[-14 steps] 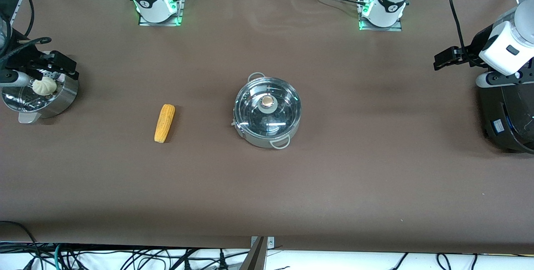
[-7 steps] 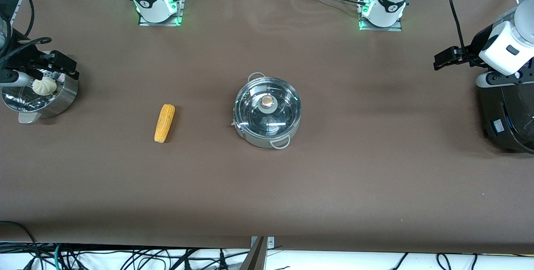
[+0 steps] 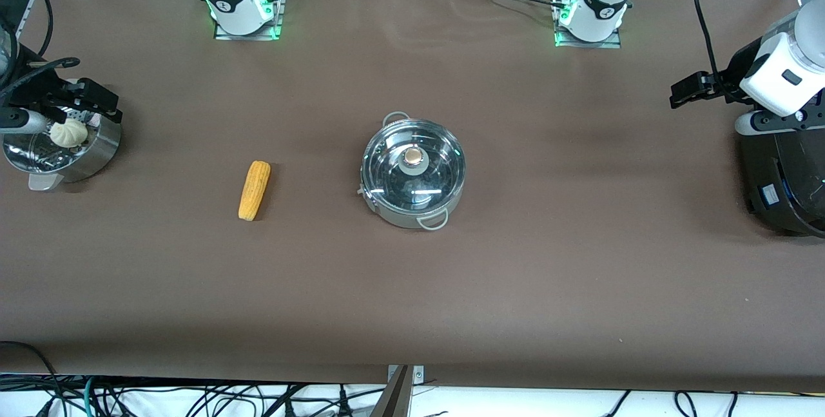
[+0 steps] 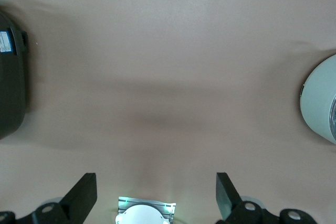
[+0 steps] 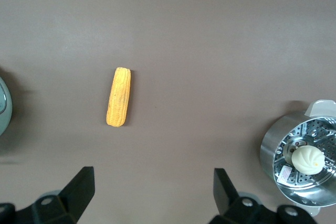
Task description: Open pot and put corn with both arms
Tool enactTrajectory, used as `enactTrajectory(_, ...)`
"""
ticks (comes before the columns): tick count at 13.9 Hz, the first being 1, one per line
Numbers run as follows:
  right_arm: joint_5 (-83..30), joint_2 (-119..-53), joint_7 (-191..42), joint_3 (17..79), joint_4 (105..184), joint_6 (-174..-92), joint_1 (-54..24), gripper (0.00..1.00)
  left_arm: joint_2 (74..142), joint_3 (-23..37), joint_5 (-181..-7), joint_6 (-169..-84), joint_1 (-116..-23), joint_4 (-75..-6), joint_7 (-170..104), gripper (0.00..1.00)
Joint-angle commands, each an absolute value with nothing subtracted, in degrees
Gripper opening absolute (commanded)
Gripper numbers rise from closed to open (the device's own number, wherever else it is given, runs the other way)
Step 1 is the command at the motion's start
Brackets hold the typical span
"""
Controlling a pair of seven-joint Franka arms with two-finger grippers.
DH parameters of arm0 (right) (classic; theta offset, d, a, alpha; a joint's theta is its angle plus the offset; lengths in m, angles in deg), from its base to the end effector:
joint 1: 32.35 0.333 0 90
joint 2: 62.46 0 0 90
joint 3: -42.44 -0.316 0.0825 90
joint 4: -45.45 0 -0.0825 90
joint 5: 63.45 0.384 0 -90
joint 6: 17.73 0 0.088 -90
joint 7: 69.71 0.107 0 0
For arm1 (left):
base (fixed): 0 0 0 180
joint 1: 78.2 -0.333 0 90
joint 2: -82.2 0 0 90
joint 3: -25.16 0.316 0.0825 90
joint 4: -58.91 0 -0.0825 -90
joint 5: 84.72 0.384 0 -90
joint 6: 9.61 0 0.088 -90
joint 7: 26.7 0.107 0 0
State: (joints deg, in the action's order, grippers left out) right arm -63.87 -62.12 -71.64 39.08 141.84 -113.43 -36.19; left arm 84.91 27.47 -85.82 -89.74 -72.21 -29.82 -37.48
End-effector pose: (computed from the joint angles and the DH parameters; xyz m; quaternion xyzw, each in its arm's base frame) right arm 0.5585 -0.0053 0.5835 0.9999 0.0130 -0.0031 0.0038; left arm 0.5473 -0.0380 0.5954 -0.9932 -0.0610 0.0988 0.0038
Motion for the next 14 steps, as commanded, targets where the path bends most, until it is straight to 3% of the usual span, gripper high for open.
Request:
enactTrajectory(1, -64.2, -62.5, -72.3, 38.3, 140.7, -112.4, -37.0, 1.00, 84.9, 26.9, -87.0, -89.1, -73.1, -30.0, -36.2, 1.00)
enactTrajectory(8, -64.2, -62.5, -72.2, 38.3, 140.7, -112.5, -37.0, 1.00, 87.8, 23.8, -92.2, -94.1, -72.6, -29.9, -38.5, 1.00)
enactTrajectory(10, -64.2, -62.5, -72.0, 38.1, 140.7, -112.4, -36.9, 1.00, 88.8, 20.2, -92.8, -95.4, -72.2, -29.8, -45.9, 1.00)
enactTrajectory(14, -64.2, -62.5, -71.9, 38.1, 140.7, -112.4, -36.9, 1.00, 93.5, 13.1, -95.1, -106.3, -68.9, -29.5, -63.7, 1.00)
